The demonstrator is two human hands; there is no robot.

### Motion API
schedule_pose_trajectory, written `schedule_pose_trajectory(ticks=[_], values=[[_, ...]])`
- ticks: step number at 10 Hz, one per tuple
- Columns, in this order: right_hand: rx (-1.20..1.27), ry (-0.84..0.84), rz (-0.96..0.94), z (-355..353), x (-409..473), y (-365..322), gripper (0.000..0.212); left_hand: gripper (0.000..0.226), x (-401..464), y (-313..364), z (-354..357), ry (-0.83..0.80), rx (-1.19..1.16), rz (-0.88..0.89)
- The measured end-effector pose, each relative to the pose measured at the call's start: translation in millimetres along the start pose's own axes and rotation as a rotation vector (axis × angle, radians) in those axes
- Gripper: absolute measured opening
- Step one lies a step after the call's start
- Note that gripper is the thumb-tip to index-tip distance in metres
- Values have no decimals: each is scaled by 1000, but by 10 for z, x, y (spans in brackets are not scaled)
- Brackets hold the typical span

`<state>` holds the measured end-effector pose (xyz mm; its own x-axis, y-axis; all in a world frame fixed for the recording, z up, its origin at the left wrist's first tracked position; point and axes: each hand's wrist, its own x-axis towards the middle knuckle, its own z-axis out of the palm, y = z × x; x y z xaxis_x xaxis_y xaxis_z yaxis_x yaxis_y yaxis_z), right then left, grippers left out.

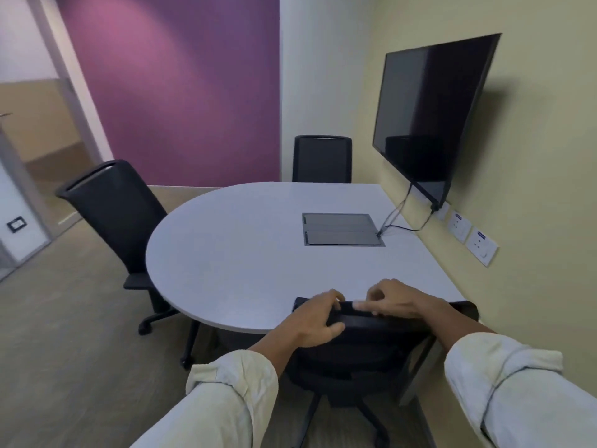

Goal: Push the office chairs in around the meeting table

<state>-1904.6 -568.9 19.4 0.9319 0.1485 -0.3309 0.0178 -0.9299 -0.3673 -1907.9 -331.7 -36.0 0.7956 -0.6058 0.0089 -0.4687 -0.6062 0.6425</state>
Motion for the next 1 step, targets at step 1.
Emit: schedule_pose_trajectory(ticks=[1], values=[[23,214,-125,29,266,-363,69,51,-109,-154,-319,270,-65,-97]])
